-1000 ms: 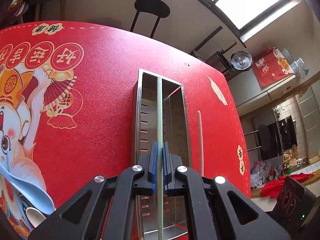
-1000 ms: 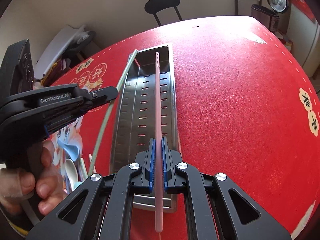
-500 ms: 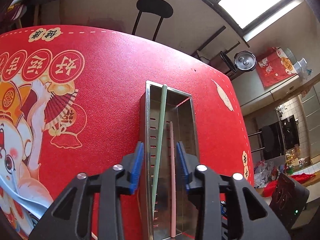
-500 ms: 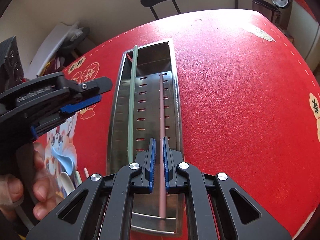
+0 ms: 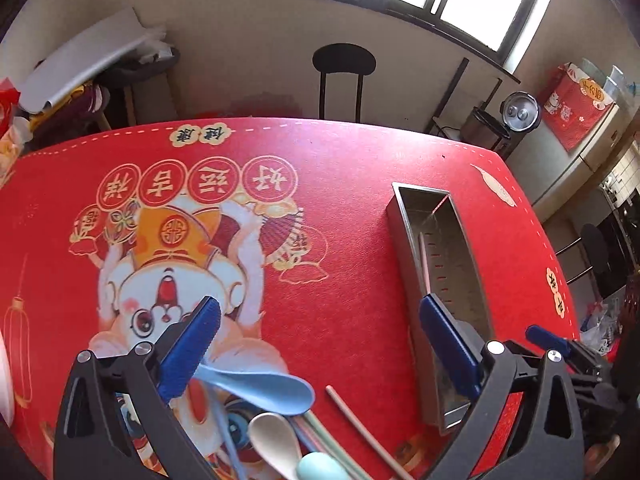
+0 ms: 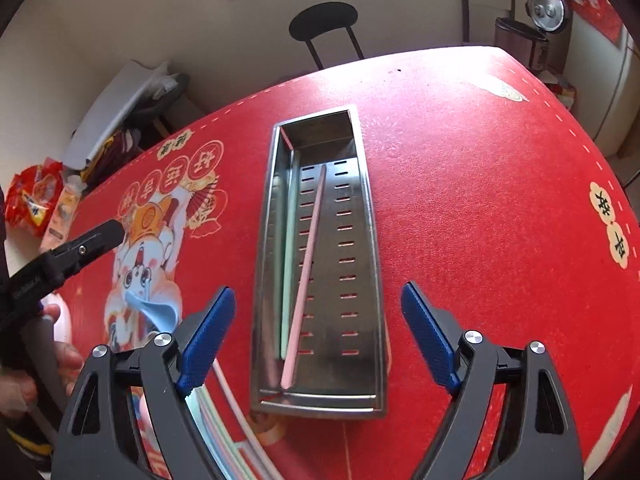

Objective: Organize utensils
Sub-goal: 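Return both tools to the utensil pile and close the right gripper on the teal spoon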

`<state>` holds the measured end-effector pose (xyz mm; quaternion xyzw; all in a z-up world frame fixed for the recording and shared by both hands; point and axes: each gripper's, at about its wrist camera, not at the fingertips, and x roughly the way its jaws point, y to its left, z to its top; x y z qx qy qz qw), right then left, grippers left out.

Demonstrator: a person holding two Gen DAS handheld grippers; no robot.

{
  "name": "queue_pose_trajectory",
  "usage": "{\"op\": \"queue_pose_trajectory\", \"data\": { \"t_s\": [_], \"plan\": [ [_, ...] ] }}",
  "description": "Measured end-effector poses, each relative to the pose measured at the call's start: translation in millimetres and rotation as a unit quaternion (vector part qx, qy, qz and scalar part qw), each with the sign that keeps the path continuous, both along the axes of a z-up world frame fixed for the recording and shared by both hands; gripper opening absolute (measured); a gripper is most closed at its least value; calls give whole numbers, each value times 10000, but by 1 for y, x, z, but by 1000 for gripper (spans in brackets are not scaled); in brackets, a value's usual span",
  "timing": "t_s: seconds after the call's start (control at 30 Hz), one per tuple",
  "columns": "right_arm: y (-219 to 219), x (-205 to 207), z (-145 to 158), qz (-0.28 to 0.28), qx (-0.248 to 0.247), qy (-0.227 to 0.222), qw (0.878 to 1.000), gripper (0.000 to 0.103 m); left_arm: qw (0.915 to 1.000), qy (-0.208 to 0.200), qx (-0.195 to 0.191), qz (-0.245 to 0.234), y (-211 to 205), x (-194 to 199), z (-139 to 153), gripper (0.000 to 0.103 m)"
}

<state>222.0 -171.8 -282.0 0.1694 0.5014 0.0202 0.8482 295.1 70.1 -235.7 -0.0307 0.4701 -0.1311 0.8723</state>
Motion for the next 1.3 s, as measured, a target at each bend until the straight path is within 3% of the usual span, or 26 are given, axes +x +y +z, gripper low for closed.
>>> {"op": "queue_pose_trajectory", "data": {
  "t_s": [0.17, 0.33, 0.67, 0.8, 1.0, 1.03, 1.13, 1.17, 1.3],
  "plan": [
    [21, -27, 4, 245, -209, -137, 9994, 85, 9996, -156, 253, 17, 41, -42, -5, 97],
    [44, -57, -3, 666, -526, -343, 9958, 88, 9992, 46, 349, 176, 80, -80, -24, 97],
    [104, -92, -29, 1714, -770, 6, 9822, 88, 9946, 730, 490, 551, 120, -149, -69, 97],
    [130, -97, -41, 1934, -1291, 268, 9722, 88, 9915, 918, 563, 724, 128, -162, -81, 97],
    [145, -106, -47, 2206, -1073, 238, 9692, 88, 9885, 1078, 500, 933, 142, -172, -92, 97],
    [149, -107, -46, 2281, -1055, 213, 9677, 86, 9882, 1099, 485, 952, 144, -173, -93, 97],
    [158, -106, -48, 2466, -1069, 273, 9628, 49, 9868, 1176, 477, 1008, 148, -172, -94, 97],
    [161, -105, -49, 2505, -1009, 327, 9623, 42, 9865, 1207, 460, 1012, 149, -172, -94, 97],
    [169, -102, -54, 2607, -969, 438, 9595, 31, 9878, 1109, 399, 1017, 151, -173, -88, 97]
  ]
}}
